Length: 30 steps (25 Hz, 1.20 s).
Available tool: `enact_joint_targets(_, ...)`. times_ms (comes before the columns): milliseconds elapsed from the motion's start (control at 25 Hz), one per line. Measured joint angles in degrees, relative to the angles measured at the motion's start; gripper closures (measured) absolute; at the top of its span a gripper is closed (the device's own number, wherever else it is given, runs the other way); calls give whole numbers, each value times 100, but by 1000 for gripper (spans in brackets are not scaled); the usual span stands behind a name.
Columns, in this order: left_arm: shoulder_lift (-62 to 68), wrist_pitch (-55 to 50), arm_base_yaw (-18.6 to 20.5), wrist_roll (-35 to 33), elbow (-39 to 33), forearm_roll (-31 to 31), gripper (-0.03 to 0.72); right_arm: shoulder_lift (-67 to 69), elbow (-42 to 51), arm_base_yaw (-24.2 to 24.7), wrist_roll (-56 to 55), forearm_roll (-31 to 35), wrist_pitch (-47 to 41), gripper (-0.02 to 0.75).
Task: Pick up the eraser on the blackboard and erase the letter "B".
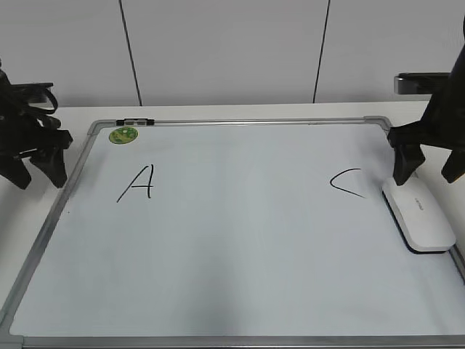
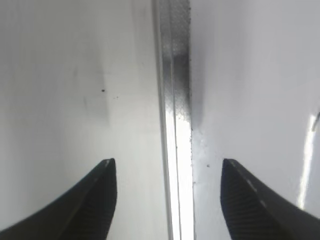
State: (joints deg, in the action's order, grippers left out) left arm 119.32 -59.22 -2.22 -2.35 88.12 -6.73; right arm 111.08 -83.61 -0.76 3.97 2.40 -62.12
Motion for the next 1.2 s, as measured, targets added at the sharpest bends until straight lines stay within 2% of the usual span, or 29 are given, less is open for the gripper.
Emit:
enact_joint_targets(240, -274, -317, 0, -13, 0, -21, 197, 0, -154, 0, 0, 1, -410, 178)
enact_joint_targets(480, -715, -374, 0, 55, -3, -32, 198, -43, -98, 0, -10, 99, -559, 193)
enact_joint_targets(640, -1275, -361, 0, 68, -127, -32, 199, -667, 407, -82, -10, 134, -348, 196)
enact_joint_targets(880, -2132, -355, 0, 86, -711, -32, 183, -1848, 1329, -252, -10, 271, 89, 196)
enact_joint_targets(1200, -3748, -188, 0, 86, -2120, -32, 223, -3378, 2462, -580, -106, 404, 412, 197)
